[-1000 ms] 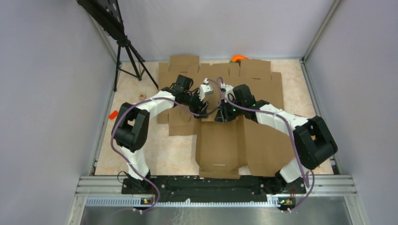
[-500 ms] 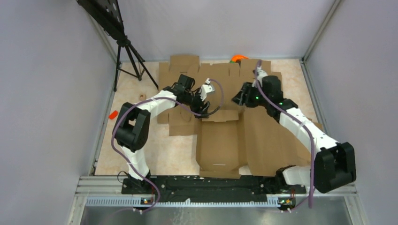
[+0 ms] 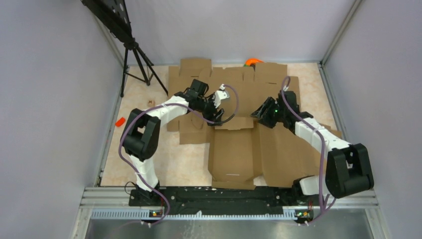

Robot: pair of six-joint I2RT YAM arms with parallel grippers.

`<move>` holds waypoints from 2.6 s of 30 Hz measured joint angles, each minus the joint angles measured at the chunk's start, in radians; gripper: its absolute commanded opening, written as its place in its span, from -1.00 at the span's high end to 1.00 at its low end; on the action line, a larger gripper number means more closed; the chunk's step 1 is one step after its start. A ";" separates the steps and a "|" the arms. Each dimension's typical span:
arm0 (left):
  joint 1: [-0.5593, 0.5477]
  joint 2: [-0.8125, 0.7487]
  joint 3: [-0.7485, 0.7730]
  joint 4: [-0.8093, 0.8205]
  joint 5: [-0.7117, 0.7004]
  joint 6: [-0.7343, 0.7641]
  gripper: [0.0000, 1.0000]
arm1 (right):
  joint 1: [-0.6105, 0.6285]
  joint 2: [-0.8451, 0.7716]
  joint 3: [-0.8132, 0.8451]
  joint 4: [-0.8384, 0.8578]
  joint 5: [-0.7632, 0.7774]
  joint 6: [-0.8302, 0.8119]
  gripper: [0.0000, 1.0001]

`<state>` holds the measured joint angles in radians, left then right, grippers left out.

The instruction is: Fold the paper box

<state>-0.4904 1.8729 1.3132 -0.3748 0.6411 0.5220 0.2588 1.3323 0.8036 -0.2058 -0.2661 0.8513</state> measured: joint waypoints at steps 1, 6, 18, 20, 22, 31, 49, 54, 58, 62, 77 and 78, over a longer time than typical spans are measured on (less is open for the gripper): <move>-0.001 0.000 0.000 -0.001 -0.003 0.001 -0.48 | 0.000 0.009 0.000 0.000 0.006 0.020 0.01; -0.003 0.000 0.002 -0.001 -0.007 0.002 -0.49 | 0.000 0.065 -0.006 0.032 0.011 0.113 0.02; -0.009 0.002 0.011 -0.008 -0.015 0.003 -0.49 | 0.002 0.195 -0.011 0.140 -0.019 0.229 0.07; -0.011 0.002 0.013 -0.009 -0.021 0.004 -0.49 | 0.006 0.207 -0.011 0.148 -0.027 0.242 0.09; -0.013 0.002 0.015 -0.012 -0.027 0.005 -0.49 | 0.007 0.208 -0.011 0.158 -0.026 0.251 0.14; -0.018 0.022 0.031 -0.032 -0.034 0.005 -0.49 | 0.018 0.228 -0.010 0.194 -0.015 0.297 0.63; -0.039 0.035 0.043 -0.053 -0.052 0.009 -0.45 | 0.108 0.233 0.010 0.207 0.124 0.365 0.21; -0.048 0.042 0.049 -0.061 -0.055 0.012 -0.45 | 0.120 0.233 0.010 0.217 0.153 0.382 0.10; -0.049 0.051 0.053 -0.067 -0.047 0.013 -0.44 | 0.121 0.233 0.010 0.219 0.153 0.384 0.36; -0.051 0.051 0.053 -0.081 -0.043 0.018 -0.45 | 0.121 0.233 0.010 0.212 0.154 0.393 0.71; -0.048 0.055 0.074 -0.124 0.009 0.031 -0.34 | 0.135 0.268 0.066 0.159 0.180 0.409 0.27; -0.048 0.057 0.077 -0.128 0.009 0.031 -0.31 | 0.137 0.274 0.072 0.159 0.182 0.410 0.24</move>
<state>-0.5385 1.9297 1.3899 -0.5030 0.6502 0.5526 0.3954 1.6062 0.8757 -0.0463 -0.0837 1.2610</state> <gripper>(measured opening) 0.712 0.359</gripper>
